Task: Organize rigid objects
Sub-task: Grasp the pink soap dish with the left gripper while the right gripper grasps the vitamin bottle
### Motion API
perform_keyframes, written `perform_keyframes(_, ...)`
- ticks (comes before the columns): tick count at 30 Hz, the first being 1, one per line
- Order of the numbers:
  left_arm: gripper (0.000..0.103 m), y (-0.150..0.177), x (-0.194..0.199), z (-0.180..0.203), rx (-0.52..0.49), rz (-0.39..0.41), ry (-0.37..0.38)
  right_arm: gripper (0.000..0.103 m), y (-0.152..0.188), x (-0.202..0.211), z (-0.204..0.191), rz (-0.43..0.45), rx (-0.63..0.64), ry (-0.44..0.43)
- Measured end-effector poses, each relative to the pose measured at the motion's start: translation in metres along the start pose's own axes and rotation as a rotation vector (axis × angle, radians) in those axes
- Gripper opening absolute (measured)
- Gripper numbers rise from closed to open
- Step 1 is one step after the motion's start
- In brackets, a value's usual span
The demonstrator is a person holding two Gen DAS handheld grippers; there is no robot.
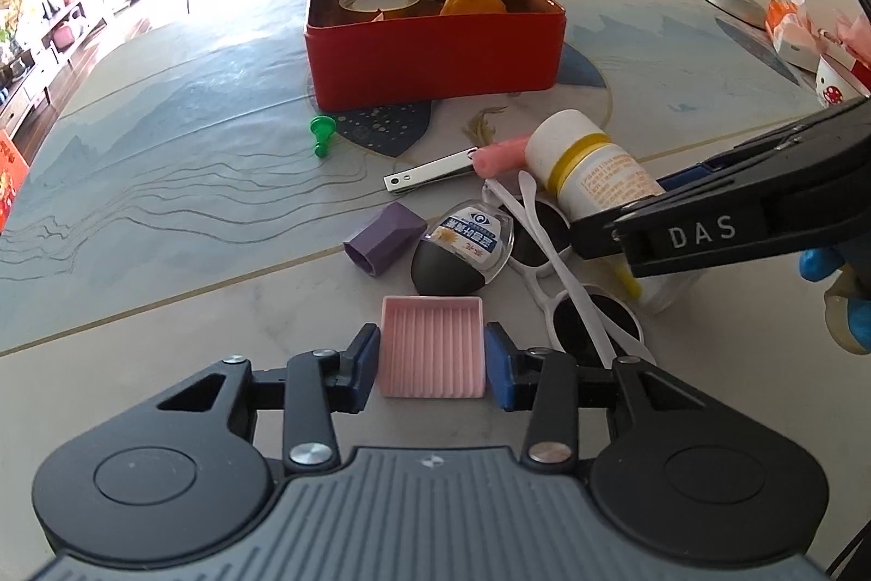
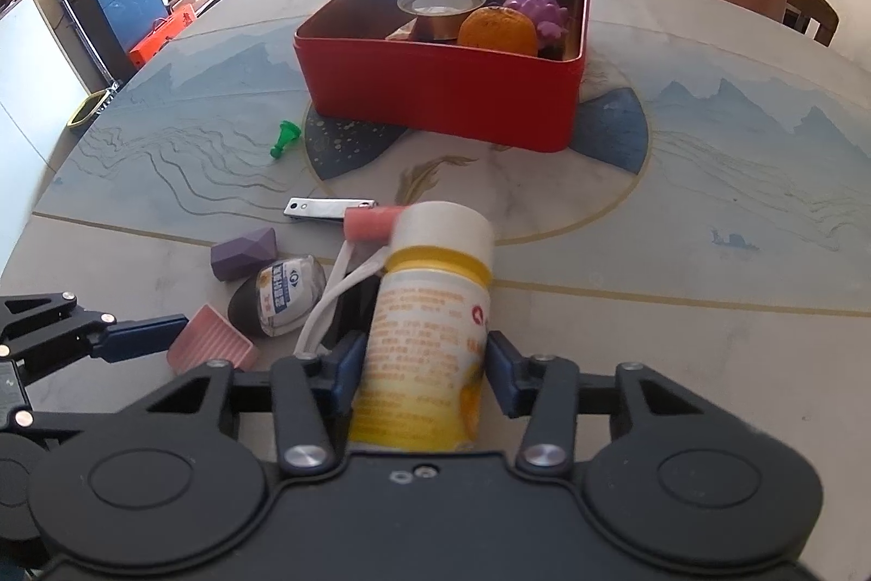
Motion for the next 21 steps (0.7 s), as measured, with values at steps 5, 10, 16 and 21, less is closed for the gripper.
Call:
perform_keyframes(5, 0.04, -0.002, 0.001, -0.006, 0.045, -0.018, 0.005, 0.044, 0.0, 0.005, 0.003, 0.007, -0.013, -0.008)
perform_keyframes(10, 0.04, -0.005, 0.006, -0.011, 0.078, -0.017, 0.008, 0.044, 0.0, 0.015, 0.007, 0.031, -0.036, -0.007)
perform_keyframes(16, 0.04, -0.014, 0.019, -0.014, 0.105, 0.002, 0.017, 0.044, -0.004, 0.032, 0.009, 0.052, -0.037, -0.012)
perform_keyframes(21, 0.04, -0.026, 0.03, -0.016, 0.13, 0.02, 0.029, 0.044, -0.01, 0.046, 0.008, 0.071, -0.038, -0.017)
Point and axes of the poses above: each gripper's, at about its wrist camera, not at the fingertips, and x roughly against the way its jaws point, z to its right, y to its underside, the point moved 6 cm from there along -x, roughly the way its jaws point, and after that the axes turned 12 degrees about x, right-handed, at the moved point
